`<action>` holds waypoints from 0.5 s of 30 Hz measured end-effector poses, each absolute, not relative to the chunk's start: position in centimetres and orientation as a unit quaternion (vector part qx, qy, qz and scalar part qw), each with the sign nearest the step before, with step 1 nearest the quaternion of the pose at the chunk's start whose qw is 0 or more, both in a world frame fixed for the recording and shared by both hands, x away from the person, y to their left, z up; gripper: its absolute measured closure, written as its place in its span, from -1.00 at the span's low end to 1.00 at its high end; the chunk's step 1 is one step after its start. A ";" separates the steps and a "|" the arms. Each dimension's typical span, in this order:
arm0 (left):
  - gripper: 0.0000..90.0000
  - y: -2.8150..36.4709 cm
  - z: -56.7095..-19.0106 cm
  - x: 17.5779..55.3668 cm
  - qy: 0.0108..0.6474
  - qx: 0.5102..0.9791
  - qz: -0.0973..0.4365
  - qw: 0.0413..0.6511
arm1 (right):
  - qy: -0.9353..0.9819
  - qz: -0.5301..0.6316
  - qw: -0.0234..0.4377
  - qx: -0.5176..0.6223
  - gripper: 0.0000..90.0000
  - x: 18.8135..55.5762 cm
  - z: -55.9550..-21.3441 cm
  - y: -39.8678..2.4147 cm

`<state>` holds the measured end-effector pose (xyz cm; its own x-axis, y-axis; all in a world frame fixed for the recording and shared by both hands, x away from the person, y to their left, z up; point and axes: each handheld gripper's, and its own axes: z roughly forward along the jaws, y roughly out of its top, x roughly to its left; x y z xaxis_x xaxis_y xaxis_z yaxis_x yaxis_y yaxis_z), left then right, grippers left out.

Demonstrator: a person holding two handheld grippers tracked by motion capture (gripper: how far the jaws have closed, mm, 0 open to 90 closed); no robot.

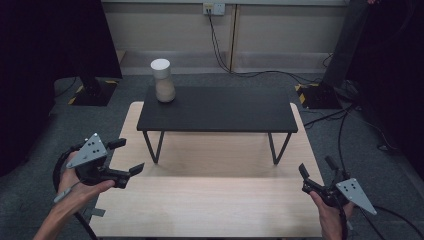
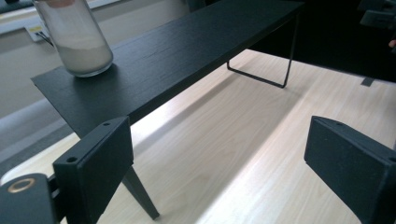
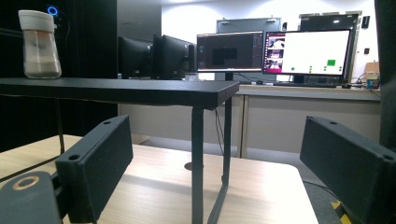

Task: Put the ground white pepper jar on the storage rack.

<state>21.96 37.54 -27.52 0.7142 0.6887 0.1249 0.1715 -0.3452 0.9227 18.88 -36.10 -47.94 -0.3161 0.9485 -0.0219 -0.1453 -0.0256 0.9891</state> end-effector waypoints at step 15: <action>-0.84 37.5 -27.7 22.5 0.277 0.772 0.246 0.517 | 0.535 0.609 0.448 0.377 -0.79 18.8 -48.0 -36.2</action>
<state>22.46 37.48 -27.68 0.7254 0.6820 0.0929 0.1741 -0.3123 0.9339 18.80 -36.23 -47.96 -0.3144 0.9491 -0.0200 -0.1429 -0.0265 0.9894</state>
